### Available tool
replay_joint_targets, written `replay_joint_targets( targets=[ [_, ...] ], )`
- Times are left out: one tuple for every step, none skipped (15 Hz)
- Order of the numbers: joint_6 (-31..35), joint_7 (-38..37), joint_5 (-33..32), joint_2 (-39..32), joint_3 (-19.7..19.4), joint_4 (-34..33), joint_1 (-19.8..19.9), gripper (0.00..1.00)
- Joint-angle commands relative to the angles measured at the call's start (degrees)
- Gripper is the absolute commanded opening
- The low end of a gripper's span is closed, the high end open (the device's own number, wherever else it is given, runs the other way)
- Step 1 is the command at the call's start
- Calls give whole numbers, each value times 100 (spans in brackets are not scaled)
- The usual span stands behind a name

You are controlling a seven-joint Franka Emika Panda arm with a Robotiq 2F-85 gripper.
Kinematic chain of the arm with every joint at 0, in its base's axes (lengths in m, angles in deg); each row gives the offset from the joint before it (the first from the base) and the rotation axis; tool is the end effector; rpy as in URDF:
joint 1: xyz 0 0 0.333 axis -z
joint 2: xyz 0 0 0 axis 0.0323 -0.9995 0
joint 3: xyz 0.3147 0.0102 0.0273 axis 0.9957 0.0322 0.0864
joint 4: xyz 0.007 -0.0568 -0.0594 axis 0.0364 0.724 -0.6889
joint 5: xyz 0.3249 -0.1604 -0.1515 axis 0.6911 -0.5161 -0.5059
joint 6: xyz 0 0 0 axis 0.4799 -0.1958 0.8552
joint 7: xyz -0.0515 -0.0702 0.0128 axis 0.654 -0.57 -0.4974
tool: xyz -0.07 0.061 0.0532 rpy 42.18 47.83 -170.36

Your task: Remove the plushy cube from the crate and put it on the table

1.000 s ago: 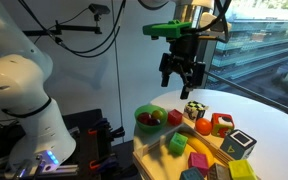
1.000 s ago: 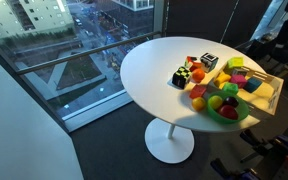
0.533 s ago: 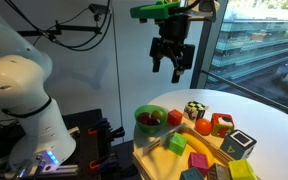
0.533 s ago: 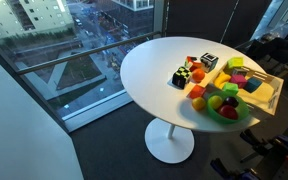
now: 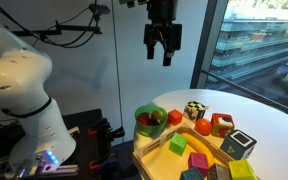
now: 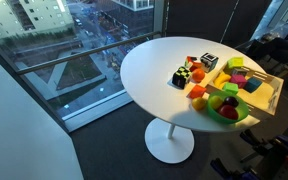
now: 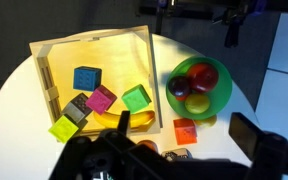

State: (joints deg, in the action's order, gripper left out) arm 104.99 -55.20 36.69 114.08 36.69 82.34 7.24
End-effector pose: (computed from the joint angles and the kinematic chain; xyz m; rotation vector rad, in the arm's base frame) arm 0.3813 -0.1014 0.5203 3.0794 0.0922 -0.1117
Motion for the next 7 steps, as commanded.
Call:
replay_joint_targets(
  targets=[
    [-66, -392, -54, 254, 97, 131, 15, 100],
    [-52, -352, -28, 266, 65, 172, 1, 100],
    [-17, -232, -13, 117, 28, 54, -38, 100],
    [-17, -243, -13, 137, 28, 82, -37, 100],
    [-17, -249, -13, 147, 29, 105, -36, 100],
    [-17, -253, -12, 150, 29, 119, -36, 100],
    [-17, -255, -12, 152, 29, 128, -36, 100]
  ],
)
